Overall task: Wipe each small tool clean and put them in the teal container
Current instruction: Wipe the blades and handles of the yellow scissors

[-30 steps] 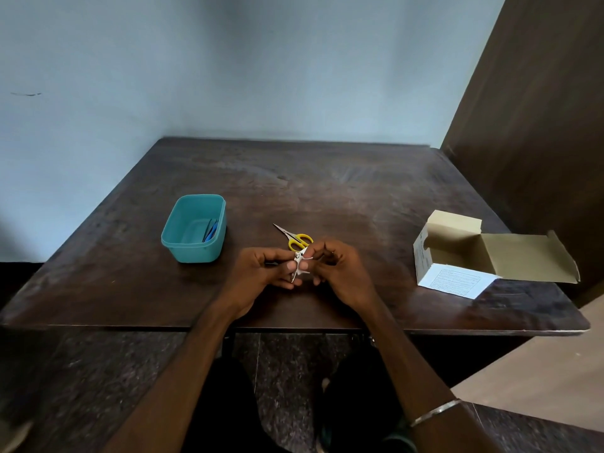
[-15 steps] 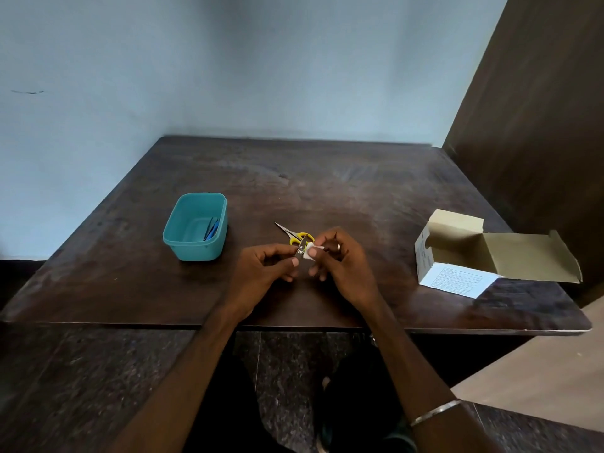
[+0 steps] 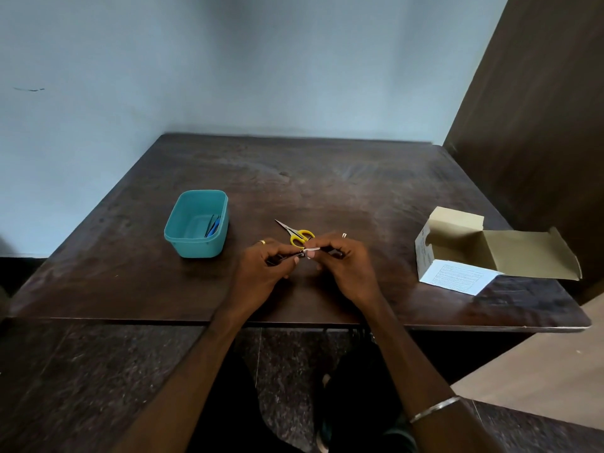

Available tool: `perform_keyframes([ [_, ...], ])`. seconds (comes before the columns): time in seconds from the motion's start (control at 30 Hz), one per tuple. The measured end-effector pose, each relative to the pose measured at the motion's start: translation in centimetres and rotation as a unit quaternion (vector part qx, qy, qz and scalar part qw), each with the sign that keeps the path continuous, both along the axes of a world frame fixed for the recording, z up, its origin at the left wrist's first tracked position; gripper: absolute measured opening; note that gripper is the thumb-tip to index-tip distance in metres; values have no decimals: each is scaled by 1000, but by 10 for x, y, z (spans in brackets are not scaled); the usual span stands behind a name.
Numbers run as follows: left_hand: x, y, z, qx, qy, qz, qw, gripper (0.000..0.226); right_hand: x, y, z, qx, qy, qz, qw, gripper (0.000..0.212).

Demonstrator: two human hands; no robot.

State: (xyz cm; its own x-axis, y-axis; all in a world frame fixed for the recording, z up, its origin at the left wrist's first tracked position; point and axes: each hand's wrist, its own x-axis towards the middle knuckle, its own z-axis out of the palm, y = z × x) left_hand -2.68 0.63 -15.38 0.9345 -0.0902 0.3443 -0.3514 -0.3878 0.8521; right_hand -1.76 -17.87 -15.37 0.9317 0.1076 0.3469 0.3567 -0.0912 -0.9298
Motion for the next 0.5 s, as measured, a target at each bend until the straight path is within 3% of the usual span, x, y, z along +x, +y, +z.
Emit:
perform_keyframes([
  [0.5,-4,0,5,-44,7,-5,999,19,-1,1,1,-23,9,-5,1000,24],
])
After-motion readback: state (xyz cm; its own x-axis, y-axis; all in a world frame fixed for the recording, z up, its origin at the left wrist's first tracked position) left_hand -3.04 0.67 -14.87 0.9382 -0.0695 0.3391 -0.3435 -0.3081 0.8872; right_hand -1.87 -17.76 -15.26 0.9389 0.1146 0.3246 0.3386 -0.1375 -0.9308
